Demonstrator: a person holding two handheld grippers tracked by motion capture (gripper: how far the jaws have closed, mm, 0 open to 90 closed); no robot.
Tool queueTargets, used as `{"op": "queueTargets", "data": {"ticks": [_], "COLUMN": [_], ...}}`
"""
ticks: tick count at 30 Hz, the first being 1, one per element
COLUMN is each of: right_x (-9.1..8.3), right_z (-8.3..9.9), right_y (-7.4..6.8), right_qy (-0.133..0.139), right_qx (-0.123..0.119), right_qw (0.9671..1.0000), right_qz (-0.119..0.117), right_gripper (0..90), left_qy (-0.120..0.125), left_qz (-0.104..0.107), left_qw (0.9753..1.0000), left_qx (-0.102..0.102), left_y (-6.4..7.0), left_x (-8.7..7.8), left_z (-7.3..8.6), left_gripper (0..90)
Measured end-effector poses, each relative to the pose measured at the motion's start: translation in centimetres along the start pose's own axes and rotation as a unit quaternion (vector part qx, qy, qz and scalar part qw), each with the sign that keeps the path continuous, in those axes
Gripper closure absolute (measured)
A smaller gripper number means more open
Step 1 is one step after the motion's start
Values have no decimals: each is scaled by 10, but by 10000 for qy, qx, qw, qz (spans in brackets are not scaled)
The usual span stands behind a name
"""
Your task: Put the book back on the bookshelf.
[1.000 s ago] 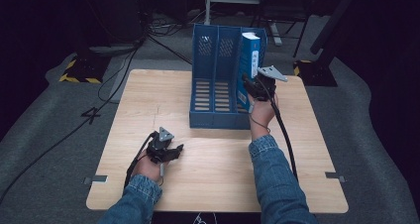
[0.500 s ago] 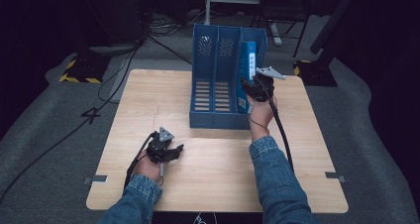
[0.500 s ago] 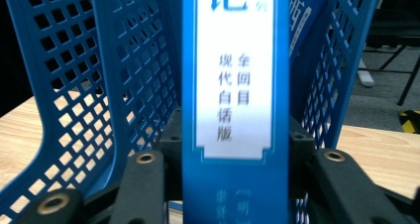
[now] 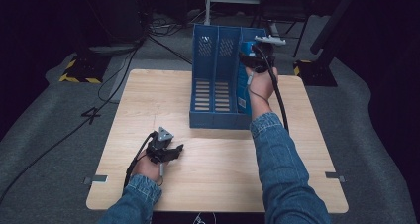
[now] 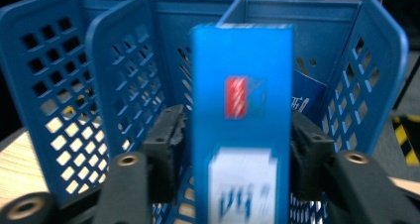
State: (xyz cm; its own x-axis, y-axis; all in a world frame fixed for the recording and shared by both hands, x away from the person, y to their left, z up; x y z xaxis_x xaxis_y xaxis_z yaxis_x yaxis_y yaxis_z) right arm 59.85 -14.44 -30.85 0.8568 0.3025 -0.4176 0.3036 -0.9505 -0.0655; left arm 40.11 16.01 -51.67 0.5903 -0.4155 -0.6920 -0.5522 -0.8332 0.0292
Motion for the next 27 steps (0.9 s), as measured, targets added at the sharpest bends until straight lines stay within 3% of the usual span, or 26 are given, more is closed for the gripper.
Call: {"op": "queueTargets", "data": {"ticks": [4, 9, 11, 12, 14, 17, 18, 20, 22, 24, 27], "right_x": [1, -6, -16, -16, -34, -49, -47, -36, -19, -11, -11], "right_z": [-4, -3, -6, -6, -11, -12, -9, 0, 17, 27, 24], "right_y": [-1, 0, 0, 0, -1, 4, 7, 10, 7, 5, 0], "right_qy": [-186, 8, 334, 334, 934, 1587, 1645, 1548, 1291, 1414, 1301], "right_qx": [-165, -208, -314, -314, -435, -230, -98, 27, -53, 204, 22], "right_qw": [9995, 9994, 9987, 9987, 9946, 9871, 9863, 9879, 9915, 9897, 9915], "right_qz": [178, 263, 240, 240, 129, -30, -75, -131, -119, -74, 16], "right_gripper": [605, 614, 616, 616, 614, 613, 612, 611, 610, 604, 603], "left_qy": [18, -21, -22, -22, -19, 0, -5, -17, -11, -11, -11], "left_qz": [28, 25, 17, 17, 10, -6, -21, -31, -22, -21, -5], "left_qw": [10000, 10000, 10000, 10000, 10000, 10000, 10000, 10000, 10000, 10000, 10000], "left_qx": [-53, -30, -15, -15, -9, 4, 25, 52, 60, 55, 40], "left_y": [0, 1, 1, 1, 0, 1, 1, 1, 1, 1, 1], "left_x": [0, -1, -1, -1, -1, -1, -1, -1, -1, -1, -1], "left_z": [0, 0, 1, 1, 0, 1, 1, 1, 1, 1, 1], "left_gripper": [434, 434, 434, 434, 434, 434, 434, 433, 434, 434, 434]}}
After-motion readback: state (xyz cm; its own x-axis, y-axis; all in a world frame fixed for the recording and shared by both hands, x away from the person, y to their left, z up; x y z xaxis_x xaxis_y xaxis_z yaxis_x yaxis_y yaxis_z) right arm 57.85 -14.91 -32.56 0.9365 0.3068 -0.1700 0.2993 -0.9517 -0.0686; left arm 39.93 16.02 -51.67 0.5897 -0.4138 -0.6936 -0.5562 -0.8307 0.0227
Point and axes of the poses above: each handheld gripper's, and its own axes: x roughly forward along the jaws, z roughly out of its underside, y roughly to its right, the point moved 2 cm from there along x, roughly forward along the jaws, and after that the axes turned 1 degree about -z, right-handed, at the moved point
